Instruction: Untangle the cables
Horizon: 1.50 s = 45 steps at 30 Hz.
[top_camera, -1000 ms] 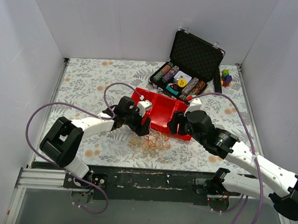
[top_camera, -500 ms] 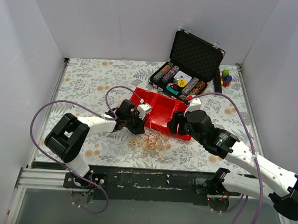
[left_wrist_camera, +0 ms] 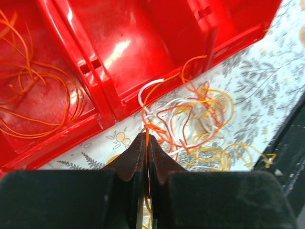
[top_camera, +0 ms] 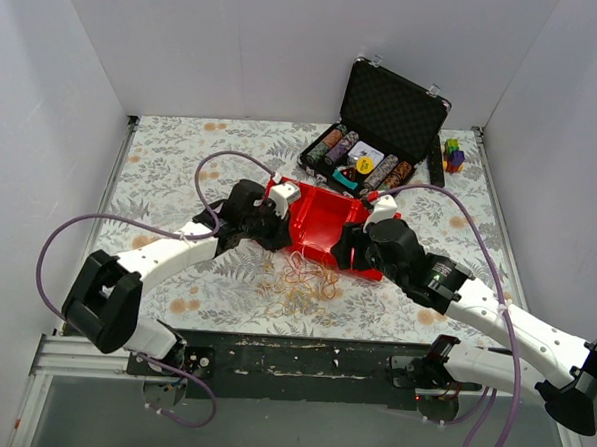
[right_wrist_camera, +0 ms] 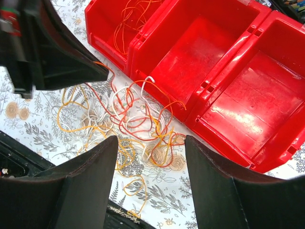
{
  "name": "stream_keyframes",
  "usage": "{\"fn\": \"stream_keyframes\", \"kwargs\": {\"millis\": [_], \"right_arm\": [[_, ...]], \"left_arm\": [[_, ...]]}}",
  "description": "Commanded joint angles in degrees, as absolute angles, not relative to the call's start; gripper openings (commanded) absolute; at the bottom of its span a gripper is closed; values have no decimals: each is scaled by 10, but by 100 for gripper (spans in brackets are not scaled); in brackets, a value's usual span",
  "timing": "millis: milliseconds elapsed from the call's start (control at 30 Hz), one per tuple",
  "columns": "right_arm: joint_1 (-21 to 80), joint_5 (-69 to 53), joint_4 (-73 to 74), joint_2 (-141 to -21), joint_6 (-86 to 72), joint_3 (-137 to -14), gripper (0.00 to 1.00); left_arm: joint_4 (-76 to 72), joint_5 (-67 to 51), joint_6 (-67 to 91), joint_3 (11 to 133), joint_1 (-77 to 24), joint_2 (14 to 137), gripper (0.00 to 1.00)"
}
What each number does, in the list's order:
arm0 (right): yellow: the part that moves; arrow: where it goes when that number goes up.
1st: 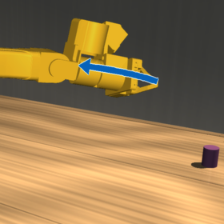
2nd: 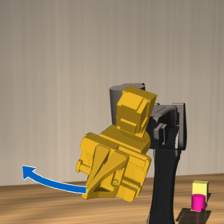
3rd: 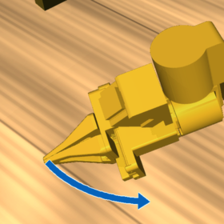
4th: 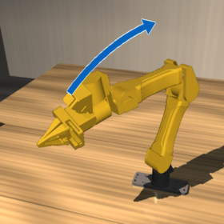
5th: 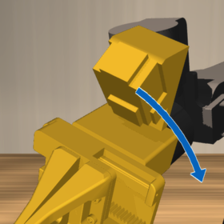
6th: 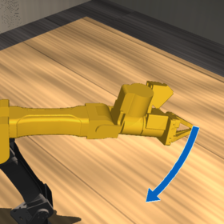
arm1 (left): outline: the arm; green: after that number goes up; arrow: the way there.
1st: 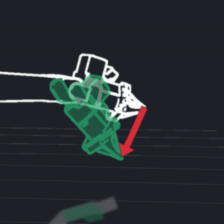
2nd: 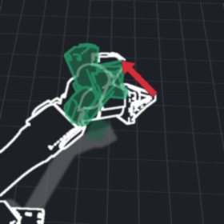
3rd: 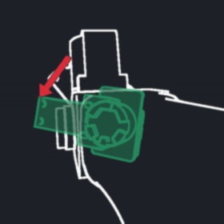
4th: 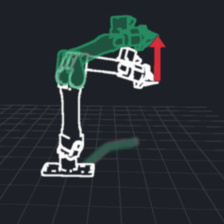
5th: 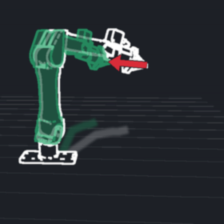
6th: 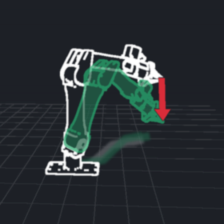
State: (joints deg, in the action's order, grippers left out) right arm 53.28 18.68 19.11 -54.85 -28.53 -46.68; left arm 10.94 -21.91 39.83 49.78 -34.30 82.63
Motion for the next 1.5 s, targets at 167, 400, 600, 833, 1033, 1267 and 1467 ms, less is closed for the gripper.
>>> {"fn": "stream_keyframes", "kwargs": {"millis": [167,400,600,833,1033,1267,1467], "right_arm": [[534,178,155,-549,-277,-491,66],[534,163,136,-566,-272,-499,66],[534,136,102,-570,-258,-504,68],[534,113,71,-554,-236,-516,71],[534,55,34,-534,-228,-519,74],[534,22,14,-555,-216,-533,77],[534,48,25,-547,-226,-518,75]], "left_arm": [[190,-268,389,570,-345,689,0],[276,-359,388,633,-345,630,3],[296,-365,378,658,-345,580,5],[301,-365,388,663,-345,566,8],[299,-363,389,666,-345,568,9],[294,-359,386,657,-345,561,9],[338,-311,288,552,-345,551,29]]}}
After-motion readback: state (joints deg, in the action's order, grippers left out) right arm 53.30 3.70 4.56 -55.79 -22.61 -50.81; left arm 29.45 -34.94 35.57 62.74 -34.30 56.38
